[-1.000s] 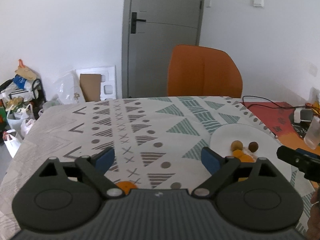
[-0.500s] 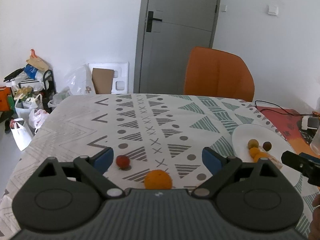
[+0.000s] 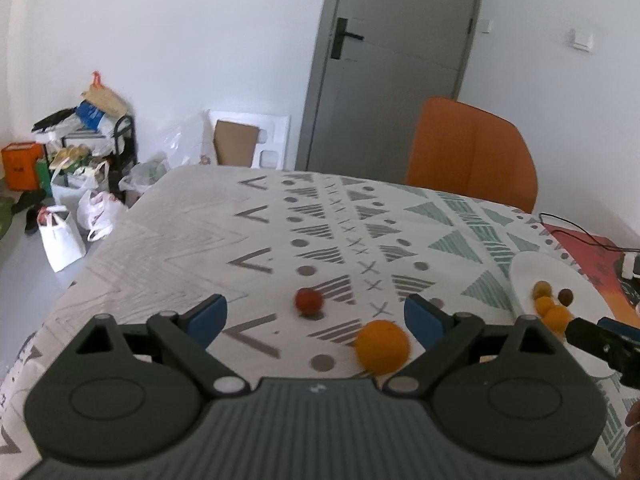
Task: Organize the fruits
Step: 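Move the left gripper toward the orange mandarin while the right moves toward the peeled mandarin, then close the right gripper around the peeled mandarin on the cloth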
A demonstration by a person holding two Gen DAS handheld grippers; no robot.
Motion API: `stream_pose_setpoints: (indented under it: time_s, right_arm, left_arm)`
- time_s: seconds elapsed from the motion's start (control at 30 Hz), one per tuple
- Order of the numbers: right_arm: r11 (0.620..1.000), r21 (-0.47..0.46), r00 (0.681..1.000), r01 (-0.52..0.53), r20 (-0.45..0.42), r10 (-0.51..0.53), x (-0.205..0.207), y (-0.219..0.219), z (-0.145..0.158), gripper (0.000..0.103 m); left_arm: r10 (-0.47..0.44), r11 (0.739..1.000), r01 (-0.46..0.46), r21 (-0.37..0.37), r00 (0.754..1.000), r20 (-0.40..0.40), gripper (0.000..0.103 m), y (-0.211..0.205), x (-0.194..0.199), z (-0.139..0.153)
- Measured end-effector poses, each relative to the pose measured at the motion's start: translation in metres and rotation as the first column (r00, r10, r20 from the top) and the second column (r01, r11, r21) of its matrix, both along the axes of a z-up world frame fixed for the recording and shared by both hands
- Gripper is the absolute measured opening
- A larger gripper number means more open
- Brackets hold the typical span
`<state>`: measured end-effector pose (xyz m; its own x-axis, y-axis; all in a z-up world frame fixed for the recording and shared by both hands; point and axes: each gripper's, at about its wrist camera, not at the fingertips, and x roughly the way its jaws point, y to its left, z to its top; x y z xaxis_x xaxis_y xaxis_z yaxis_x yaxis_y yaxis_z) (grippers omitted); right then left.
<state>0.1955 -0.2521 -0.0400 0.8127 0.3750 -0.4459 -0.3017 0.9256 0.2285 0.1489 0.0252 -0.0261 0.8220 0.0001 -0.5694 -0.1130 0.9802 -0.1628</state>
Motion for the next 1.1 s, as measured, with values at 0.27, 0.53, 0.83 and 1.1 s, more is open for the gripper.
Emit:
stream_pose_setpoints:
  time_s: [0.27,0.53,0.83,1.1]
  right_arm:
    - [0.995,-0.037,0.996,-0.09,-0.03,0.089,-0.003,0.03,-0.007,0.097]
    - [0.992,-0.081,0.994,-0.1,-0.038,0.098,-0.005,0.043,-0.01,0.081]
    - [0.988,-0.102,0.988,-0.112,-0.117,0.099,0.002,0.055,-0.024,0.075]
    - [0.98,-0.161,0.987,-0.117,-0.126,0.097,0.008,0.071,-0.031,0.073]
  left_arm:
    - [0.031,0.999,-0.033,-0.032,0.999,-0.034,0.094,0.022,-0.002,-0.015]
    - [0.039,0.997,-0.042,-0.057,0.998,-0.051,0.094,0.031,-0.009,-0.026]
    - [0.046,0.996,-0.05,-0.08,0.998,-0.05,0.094,0.038,-0.013,-0.03]
    - [0.025,0.995,-0.031,-0.097,0.998,-0.06,0.094,0.039,-0.014,-0.035]
